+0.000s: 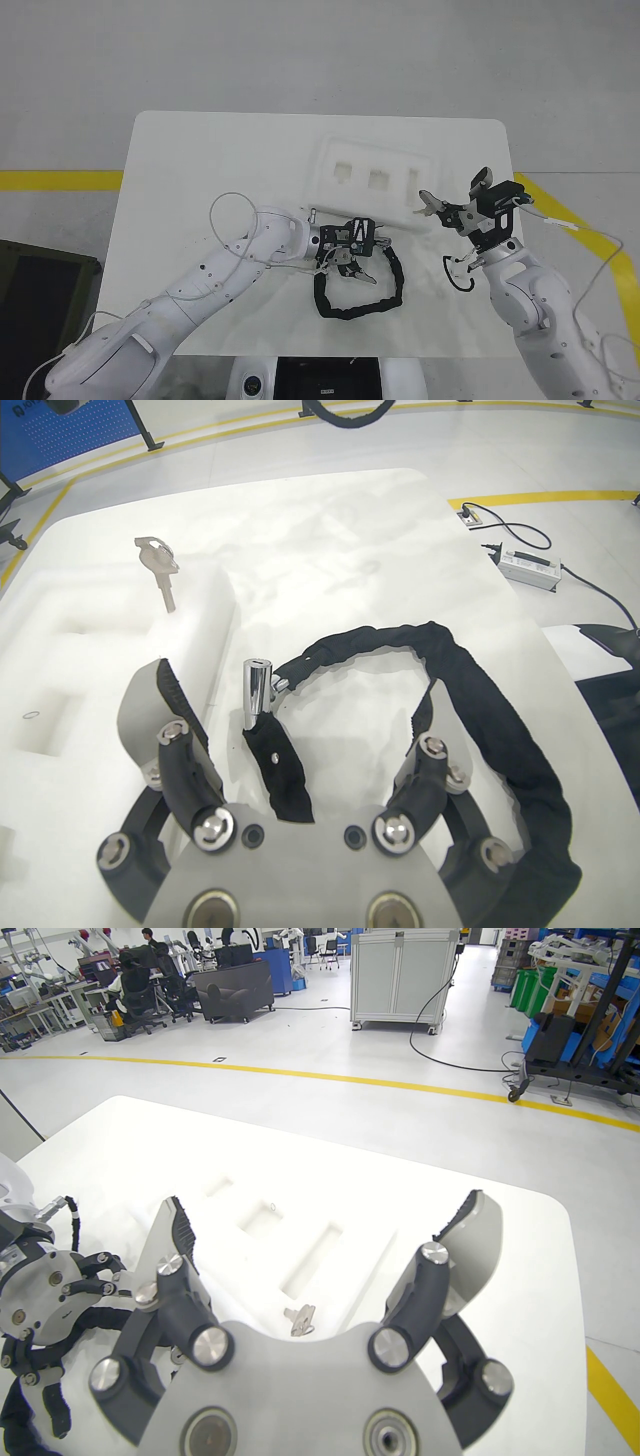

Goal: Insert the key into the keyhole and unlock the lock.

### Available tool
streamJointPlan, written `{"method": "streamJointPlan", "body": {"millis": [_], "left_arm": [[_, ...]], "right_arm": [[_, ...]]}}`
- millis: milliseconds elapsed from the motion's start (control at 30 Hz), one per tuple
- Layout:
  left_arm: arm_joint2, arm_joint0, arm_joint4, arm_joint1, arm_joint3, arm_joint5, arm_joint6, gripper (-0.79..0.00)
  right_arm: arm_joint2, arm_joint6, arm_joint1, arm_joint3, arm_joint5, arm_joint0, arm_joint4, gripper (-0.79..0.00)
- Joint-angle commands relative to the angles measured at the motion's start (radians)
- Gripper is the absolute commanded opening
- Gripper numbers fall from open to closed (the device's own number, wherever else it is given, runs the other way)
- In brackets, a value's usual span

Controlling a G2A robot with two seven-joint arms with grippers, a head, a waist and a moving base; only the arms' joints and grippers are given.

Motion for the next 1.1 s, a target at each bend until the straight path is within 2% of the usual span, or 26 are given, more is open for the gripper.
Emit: {"method": "streamJointPlan", "body": {"millis": [0,400,467,900,967,1067], "left_arm": [[0.0,0.0,0.0,0.0,0.0,0.0,0.0,0.0],[0.001,0.003,0.001,0.0,-0.001,0.002,-0.002,0.0],[0.01,0.007,0.027,0.0,-0.003,-0.002,-0.034,0.0],[0.03,-0.045,0.012,-0.033,0.047,-0.044,-0.065,0.0],[0.036,-0.053,0.013,-0.04,0.057,-0.047,-0.063,-0.074],[0.044,-0.065,0.022,-0.049,0.072,-0.04,-0.063,-0.074]], "right_arm": [[0.0,0.0,0.0,0.0,0.0,0.0,0.0,0.0],[0.0,0.0,0.0,0.0,0.0,0.0,0.0,0.0],[0.0,0.0,0.0,0.0,0.0,0.0,0.0,0.0],[0.0,0.0,0.0,0.0,0.0,0.0,0.0,0.0],[0.0,0.0,0.0,0.0,0.0,0.0,0.0,0.0],[0.0,0.0,0.0,0.0,0.0,0.0,0.0,0.0]]}}
